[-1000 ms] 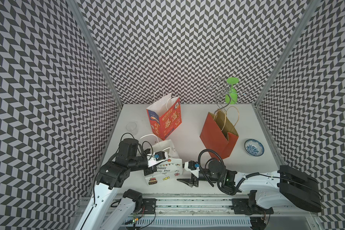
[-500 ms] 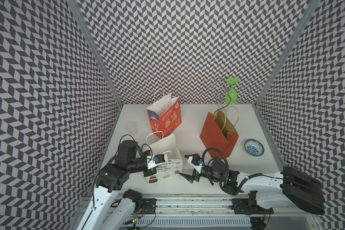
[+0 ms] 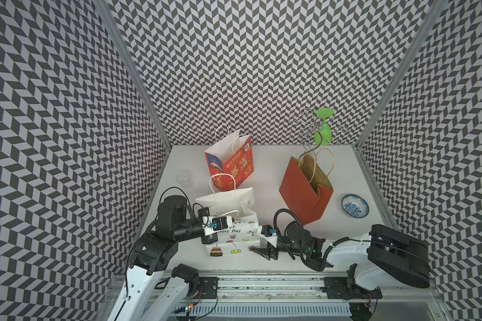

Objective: Put away the paper bag
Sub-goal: Press the paper bag.

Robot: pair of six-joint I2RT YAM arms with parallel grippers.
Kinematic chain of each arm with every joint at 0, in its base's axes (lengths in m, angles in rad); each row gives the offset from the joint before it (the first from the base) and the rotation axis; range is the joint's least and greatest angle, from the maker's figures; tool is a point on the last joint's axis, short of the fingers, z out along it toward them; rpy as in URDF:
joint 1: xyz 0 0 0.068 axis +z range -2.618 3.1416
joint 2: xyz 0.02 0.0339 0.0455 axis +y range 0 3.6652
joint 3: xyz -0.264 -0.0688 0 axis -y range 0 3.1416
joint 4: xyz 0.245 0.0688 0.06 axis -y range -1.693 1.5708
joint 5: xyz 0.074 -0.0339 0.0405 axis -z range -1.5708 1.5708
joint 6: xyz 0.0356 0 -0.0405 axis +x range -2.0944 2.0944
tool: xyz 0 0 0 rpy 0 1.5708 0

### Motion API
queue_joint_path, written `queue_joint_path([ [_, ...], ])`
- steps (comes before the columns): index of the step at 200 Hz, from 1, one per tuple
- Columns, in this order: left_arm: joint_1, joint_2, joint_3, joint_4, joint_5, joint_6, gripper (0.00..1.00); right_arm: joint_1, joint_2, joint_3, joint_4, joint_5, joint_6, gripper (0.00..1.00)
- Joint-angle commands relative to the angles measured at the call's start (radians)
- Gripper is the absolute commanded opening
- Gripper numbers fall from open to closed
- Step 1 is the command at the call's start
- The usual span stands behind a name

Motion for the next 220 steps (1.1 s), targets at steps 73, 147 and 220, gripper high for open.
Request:
queue_joint_path([
  [73, -0.005, -0.032, -0.045, 0.065, 0.030, -0.010, 0.00, -0.001, -0.014, -0.016, 0.085, 0.058, 0.015, 0.83],
  [147, -0.004, -0.077, -0.108, 0.094, 0.022, -0.041, 0.00, 0.000, -0.045, -0.049, -0.069, 0.149, 0.050, 0.65],
  [220, -0.005, -0.077, -0.126, 0.085, 0.008, -0.024, 0.00, 0.001, 0.070, 0.006, 0.030, 0.011, 0.021, 0.25],
])
